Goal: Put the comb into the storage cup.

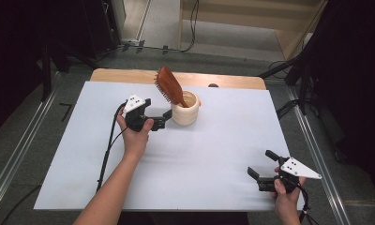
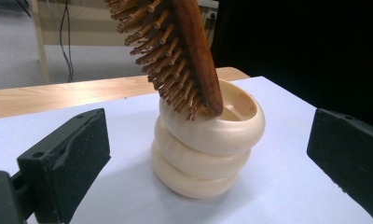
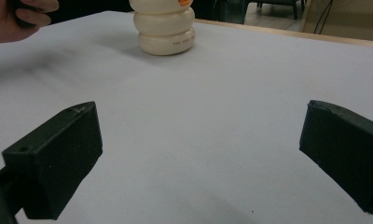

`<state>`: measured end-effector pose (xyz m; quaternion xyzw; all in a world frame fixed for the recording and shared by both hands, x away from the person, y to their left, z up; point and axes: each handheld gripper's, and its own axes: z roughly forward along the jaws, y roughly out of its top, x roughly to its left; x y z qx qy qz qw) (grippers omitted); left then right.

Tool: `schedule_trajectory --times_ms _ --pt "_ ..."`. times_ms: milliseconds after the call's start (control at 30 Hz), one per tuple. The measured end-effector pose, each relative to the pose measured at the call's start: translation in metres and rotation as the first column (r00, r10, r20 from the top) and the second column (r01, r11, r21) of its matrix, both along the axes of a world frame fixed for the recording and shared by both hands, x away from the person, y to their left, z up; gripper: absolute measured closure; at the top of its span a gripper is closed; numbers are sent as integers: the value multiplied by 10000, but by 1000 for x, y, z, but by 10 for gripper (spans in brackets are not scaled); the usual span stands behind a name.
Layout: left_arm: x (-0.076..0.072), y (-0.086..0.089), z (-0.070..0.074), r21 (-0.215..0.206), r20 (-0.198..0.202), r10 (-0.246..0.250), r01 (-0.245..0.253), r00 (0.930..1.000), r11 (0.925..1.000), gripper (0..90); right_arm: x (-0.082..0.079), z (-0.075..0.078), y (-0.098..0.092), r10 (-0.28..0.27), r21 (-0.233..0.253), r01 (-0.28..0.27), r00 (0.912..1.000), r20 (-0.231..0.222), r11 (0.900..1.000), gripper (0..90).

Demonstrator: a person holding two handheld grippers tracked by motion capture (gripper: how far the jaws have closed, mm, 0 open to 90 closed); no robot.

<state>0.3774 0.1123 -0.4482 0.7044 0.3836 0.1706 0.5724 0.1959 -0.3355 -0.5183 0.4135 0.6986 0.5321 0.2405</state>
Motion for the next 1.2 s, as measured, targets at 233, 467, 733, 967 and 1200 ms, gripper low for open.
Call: schedule_trajectory --times_ms 233,467,733,967,1200 --pt "-12 8 0 -10 179 -25 25 9998 10000 0 0 0 0 -18 -44 18 10000 -2 10000 0" --pt "-23 15 1 9 310 -88 88 9995 10000 0 0 0 0 -24 -39 24 10000 1 10000 0" --pt "-35 23 2 6 457 -117 117 9989 9999 0 0 0 1 -34 -70 34 10000 1 10000 0" --pt "-45 32 -1 -65 492 -135 138 9987 9999 0 0 0 1 -30 -89 30 10000 -6 10000 0" --pt "-55 41 -5 124 587 -134 127 9982 9998 0 0 0 1 -55 -91 55 10000 2 9999 0"
